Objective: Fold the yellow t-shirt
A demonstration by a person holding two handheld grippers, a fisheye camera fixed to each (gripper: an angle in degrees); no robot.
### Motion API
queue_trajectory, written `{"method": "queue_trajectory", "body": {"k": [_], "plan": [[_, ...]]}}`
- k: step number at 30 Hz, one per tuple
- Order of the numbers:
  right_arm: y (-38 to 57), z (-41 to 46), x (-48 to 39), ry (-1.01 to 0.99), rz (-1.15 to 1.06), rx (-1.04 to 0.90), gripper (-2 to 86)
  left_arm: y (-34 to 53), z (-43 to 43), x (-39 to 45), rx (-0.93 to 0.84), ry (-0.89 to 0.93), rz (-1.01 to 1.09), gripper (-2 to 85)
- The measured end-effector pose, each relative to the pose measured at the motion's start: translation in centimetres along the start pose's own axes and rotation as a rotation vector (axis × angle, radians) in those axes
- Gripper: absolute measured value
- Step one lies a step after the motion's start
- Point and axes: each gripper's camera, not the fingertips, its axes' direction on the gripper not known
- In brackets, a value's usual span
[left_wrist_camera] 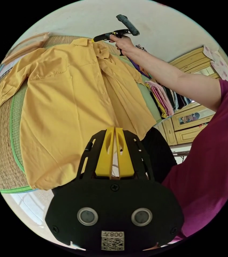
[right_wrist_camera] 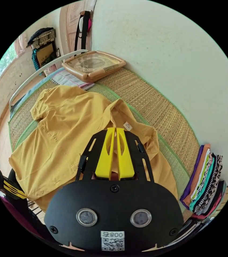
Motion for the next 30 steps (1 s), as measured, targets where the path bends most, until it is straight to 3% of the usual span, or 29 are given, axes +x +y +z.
{"method": "queue_trajectory", "body": {"k": [7,18,30], "plan": [[-1.9,-1.2,3.6,0.032,0.038,0.02,0.9,-2.4,1.5,1.4,0.042,0.065,0.058,0.4],[-0.7,10.7,8.4,-0.017,0.118,-0.174,1.3,-5.1,9.1,-0.5,-0.071,0.108,0.009,0.9],[4.0,14.9,14.5,-0.126,0.192,-0.148,6.5,-6.5,10.4,-0.8,-0.061,0.184,0.016,5.4]]}}
